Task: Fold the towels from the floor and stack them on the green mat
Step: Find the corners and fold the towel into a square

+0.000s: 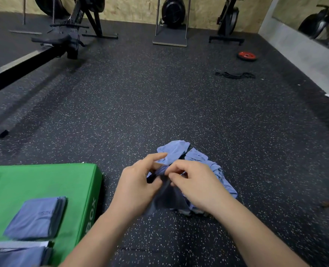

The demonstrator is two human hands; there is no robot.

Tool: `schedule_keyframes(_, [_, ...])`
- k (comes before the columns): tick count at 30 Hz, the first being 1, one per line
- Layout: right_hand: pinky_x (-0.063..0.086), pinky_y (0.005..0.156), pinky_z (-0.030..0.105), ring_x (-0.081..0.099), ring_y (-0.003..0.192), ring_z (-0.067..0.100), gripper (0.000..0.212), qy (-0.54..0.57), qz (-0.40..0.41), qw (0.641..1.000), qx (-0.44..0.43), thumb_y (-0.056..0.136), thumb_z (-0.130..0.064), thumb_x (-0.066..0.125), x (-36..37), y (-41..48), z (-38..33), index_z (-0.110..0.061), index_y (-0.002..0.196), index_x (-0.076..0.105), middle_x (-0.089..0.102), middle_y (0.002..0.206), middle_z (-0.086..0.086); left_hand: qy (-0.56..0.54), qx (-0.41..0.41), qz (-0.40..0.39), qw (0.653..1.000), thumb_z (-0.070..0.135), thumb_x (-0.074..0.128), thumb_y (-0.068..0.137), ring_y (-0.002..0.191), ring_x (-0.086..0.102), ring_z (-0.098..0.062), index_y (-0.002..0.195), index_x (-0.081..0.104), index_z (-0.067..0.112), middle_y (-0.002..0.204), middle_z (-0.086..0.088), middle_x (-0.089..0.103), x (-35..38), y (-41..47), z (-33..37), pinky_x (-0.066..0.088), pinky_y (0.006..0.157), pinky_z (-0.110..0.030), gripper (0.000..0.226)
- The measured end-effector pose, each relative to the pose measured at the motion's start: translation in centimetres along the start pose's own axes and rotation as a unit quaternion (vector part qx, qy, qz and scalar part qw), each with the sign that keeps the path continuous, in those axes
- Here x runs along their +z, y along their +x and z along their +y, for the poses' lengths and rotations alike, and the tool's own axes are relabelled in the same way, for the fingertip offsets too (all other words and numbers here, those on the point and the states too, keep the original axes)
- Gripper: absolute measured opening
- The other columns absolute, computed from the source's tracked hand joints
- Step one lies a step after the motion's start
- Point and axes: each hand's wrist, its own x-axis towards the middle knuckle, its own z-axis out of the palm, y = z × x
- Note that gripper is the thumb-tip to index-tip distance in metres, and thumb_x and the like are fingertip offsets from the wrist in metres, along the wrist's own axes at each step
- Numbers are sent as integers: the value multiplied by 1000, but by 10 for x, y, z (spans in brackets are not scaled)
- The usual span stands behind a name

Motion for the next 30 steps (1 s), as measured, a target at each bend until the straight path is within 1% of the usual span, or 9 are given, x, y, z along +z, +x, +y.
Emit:
schedule_keyframes(2, [51,81,29,65,86,0,10,-23,14,1000,-16,94,-31,74,-3,-1,-1,-32,97,64,71,97,-18,-26,-14,0,1000,6,76,84,78,68,-6,134,67,45,102,30,78,1,0,0,54,78,-26,63])
schedule_keyframes(4, [51,91,30,62,104,2,30,-59,8,998,-35,91,-36,78,-4,0,1,-36,111,55,62,115,-20,-48,-18,-3,999,5,75,86,82,73,-19,133,66,46,101,31,78,2,-1,2,57,85,-34,63])
schedule_keyframes(6, [48,100,31,58,118,2,45,-70,-22,996,-49,91,-35,76,-5,0,0,-37,128,51,58,129,-18,-77,-13,-6,997,2,76,88,88,75,-21,132,65,45,103,29,78,2,-2,5,56,88,-35,62])
schedule_keyframes(10, [50,81,36,59,89,2,11,-66,-46,995,-62,98,-35,68,-6,3,4,-32,101,59,68,97,-13,-149,5,-5,989,-3,76,90,96,73,-19,129,63,35,108,12,79,1,-2,7,57,90,-43,56])
schedule_keyframes(13, [54,83,42,64,86,12,9,-33,-29,996,-84,100,-37,67,-6,7,9,-30,98,63,72,90,-8,-141,22,19,990,0,79,90,97,71,-19,118,65,32,104,8,75,-2,-1,5,56,88,-40,45])
schedule_keyframes(18, [46,73,32,57,73,12,15,-1,20,992,-128,104,-33,66,-14,10,13,-25,91,63,64,77,-4,-55,19,29,998,12,82,90,80,68,-16,94,62,26,87,9,72,-10,3,-4,55,76,-35,25])
schedule_keyframes(21, [43,71,27,56,73,10,16,12,48,987,-151,106,-29,65,-23,10,14,-22,92,64,64,78,-2,-37,11,19,999,17,85,89,68,64,-13,89,60,26,78,9,71,-17,6,-11,55,68,-37,26])
schedule_keyframes(24, [47,77,29,59,78,7,12,33,68,985,-157,107,-24,64,-32,10,16,-25,95,66,68,83,-6,-53,8,7,999,24,89,88,61,53,-3,87,61,28,76,11,68,-24,8,-15,49,61,-27,28])
schedule_keyframes(30, [49,84,37,61,84,19,12,42,76,986,-144,109,-27,60,-41,8,18,-25,98,65,68,83,-1,-127,-3,-52,991,44,89,80,65,54,-6,84,71,24,74,8,70,-32,8,-20,44,61,-27,27])
